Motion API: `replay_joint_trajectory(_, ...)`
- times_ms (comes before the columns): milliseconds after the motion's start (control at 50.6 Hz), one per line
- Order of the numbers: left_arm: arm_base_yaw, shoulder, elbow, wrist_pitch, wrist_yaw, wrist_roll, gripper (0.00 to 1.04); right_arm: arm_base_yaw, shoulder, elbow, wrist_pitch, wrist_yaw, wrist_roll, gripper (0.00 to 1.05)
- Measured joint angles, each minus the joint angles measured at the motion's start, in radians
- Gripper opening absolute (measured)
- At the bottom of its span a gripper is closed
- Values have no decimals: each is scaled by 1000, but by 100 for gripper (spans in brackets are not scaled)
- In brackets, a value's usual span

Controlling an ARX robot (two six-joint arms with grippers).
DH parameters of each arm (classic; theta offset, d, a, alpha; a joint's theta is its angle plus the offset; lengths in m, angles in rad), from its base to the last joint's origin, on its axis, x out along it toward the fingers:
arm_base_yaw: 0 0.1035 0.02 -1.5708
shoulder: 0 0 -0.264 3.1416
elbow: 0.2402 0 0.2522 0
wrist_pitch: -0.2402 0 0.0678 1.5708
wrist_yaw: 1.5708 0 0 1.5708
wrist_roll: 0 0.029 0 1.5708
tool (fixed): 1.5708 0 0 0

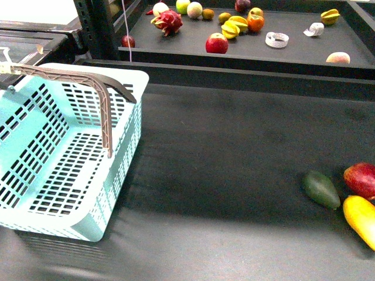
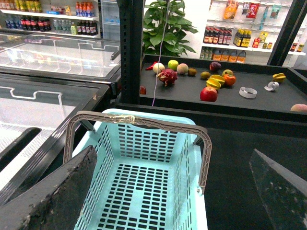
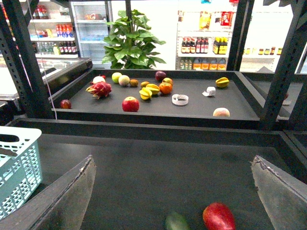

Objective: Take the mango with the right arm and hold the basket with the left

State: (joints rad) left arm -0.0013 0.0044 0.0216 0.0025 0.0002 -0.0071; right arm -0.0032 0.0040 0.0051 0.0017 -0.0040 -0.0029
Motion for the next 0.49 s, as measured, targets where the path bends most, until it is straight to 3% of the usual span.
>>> replay_joint_trajectory(494,0,0,0,0,0,0,97,0,0,0,0,0,0,97)
